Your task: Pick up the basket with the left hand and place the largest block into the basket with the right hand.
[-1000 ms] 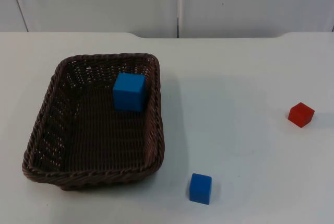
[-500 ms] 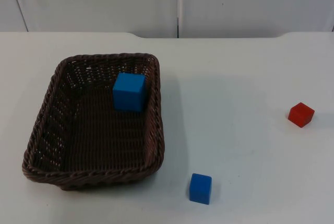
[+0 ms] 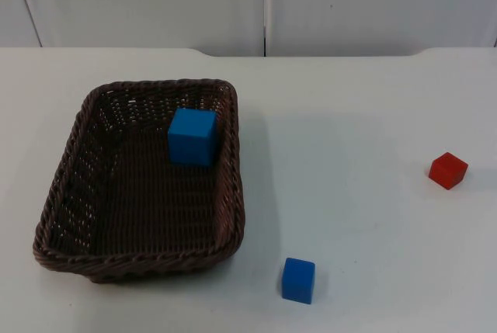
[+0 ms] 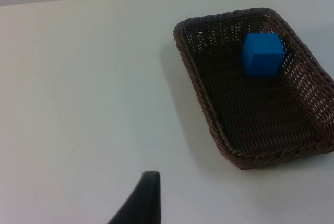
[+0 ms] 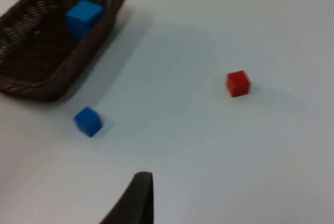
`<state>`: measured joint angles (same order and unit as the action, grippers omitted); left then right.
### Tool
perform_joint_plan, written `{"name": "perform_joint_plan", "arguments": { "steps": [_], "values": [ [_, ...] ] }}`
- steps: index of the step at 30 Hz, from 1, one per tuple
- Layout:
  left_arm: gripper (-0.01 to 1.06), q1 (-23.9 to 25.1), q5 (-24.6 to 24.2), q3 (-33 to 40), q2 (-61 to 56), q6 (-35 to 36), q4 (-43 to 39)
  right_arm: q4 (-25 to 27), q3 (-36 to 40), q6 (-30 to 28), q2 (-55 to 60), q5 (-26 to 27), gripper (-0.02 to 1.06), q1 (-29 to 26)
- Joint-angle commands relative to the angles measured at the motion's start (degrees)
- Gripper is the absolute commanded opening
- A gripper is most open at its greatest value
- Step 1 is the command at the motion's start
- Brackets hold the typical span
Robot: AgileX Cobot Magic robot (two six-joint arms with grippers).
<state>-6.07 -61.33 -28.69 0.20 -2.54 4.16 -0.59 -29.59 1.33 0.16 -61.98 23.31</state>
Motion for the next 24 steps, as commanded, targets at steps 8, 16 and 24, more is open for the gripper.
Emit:
{"name": "perform_joint_plan", "arguments": {
  "steps": [8,16,24],
  "values": [
    [1.05,0.15,-0.16,0.35,-0.2,0.55,-0.14,-0.3,0.13,-0.11,-0.16,0.25,1.05,-11.87],
    [1.05,0.15,-0.16,0.35,-0.2,0.55,-0.14,-0.3,0.13,0.18,-0.16,0.25,1.05,-16.85],
    [1.05,0.15,-0.16,0.35,-0.2,0.55,-0.14,-0.3,0.13,0.18,-0.16,0.25,1.05,-16.85]
  ]
}}
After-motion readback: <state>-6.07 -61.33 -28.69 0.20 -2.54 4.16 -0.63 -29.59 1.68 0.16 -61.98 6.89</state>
